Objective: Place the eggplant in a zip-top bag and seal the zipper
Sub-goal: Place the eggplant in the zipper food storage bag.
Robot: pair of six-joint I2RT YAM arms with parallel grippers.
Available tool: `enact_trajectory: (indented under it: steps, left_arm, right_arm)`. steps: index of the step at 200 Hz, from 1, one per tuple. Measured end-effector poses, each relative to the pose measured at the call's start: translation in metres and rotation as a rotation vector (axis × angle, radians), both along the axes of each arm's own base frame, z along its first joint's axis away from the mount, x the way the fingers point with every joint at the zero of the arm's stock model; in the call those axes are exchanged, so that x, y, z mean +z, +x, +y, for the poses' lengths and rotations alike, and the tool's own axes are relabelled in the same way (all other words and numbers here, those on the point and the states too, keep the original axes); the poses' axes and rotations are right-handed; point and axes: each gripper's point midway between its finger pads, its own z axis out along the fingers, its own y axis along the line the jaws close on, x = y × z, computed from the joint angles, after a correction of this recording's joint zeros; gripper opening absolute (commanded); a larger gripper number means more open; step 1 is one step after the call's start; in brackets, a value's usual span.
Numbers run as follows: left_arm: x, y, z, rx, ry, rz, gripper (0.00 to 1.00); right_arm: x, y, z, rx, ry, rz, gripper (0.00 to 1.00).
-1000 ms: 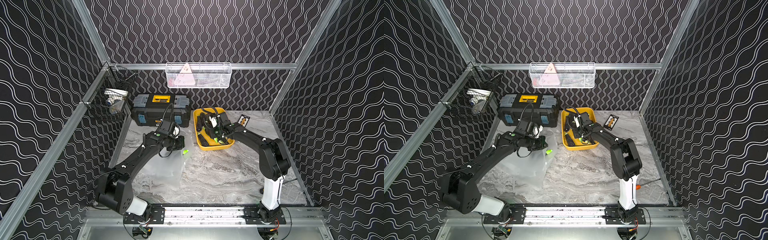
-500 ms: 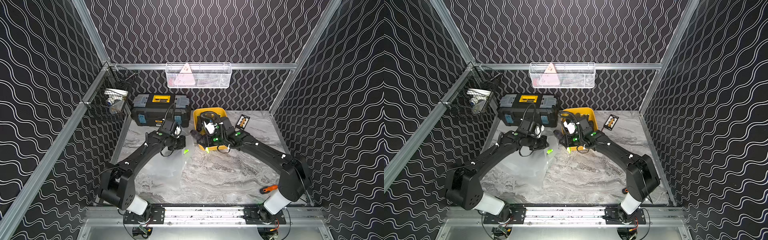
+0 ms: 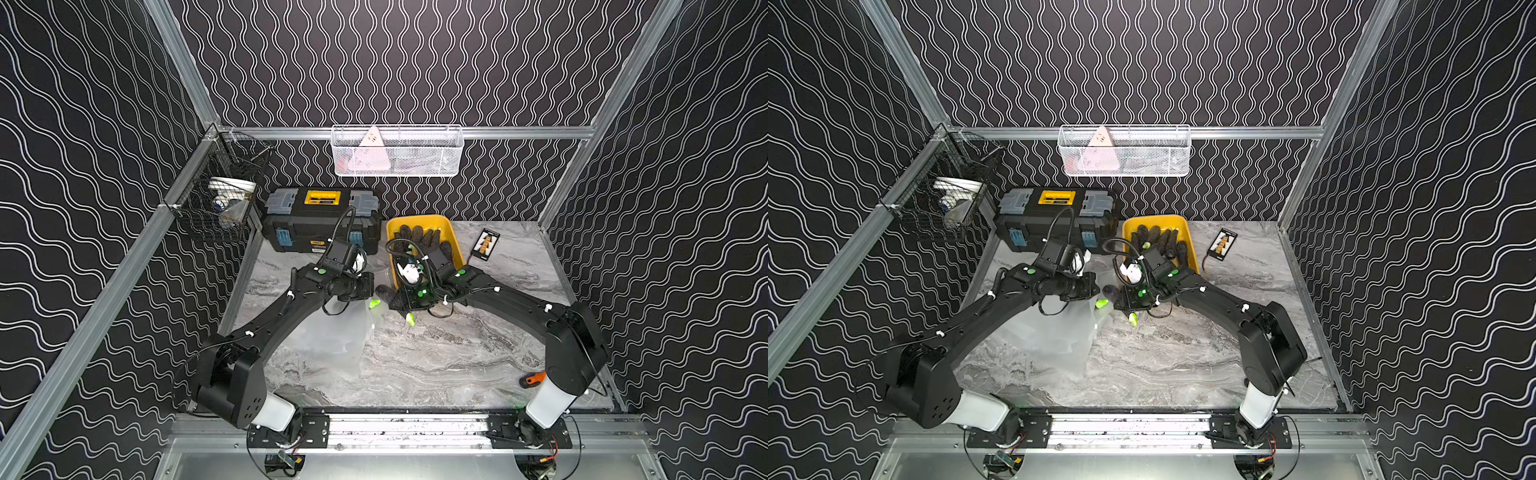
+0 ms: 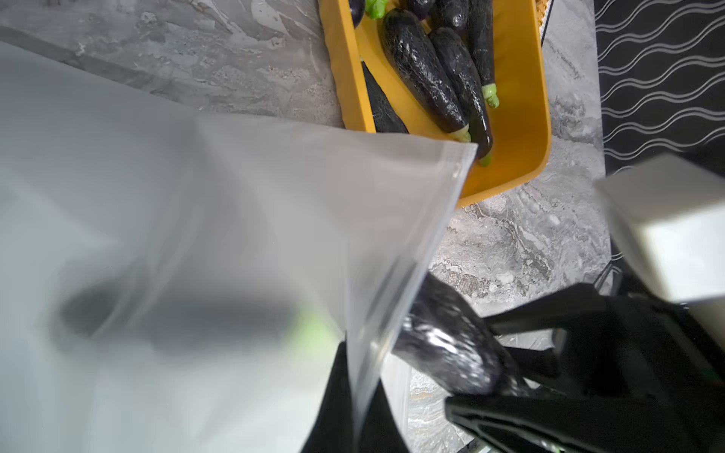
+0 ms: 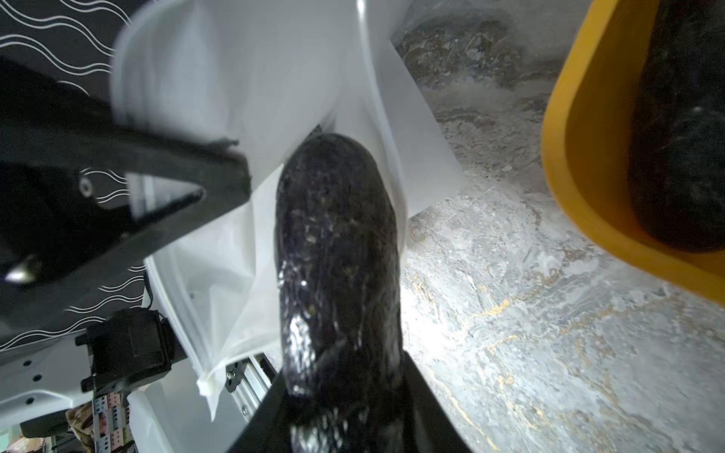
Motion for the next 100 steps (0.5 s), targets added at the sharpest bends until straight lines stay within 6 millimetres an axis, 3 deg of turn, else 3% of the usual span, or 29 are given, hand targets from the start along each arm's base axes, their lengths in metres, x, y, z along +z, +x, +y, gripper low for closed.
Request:
enact_trajectory:
  steps: [24,47,100]
  left_arm:
    - [0.0,-0.011,-0.014,-0.06,0.013,-0.004,0.0]
    - [0.004,-0.014,-0.015,-0.066,0.008,-0.015,0.0]
    - [0.002,-0.011,-0.008,-0.037,-0.015,-0.004,0.0]
  right_arm:
    - [-0.003,0.001,0.015,0.021,-0.027,0.026,0.44]
    - [-0.006,0.002,0.028,0.036,-0.045,0.032,0.54]
    - [0.007,0.006,0.024,-0.003,-0.051,0.023,0.66]
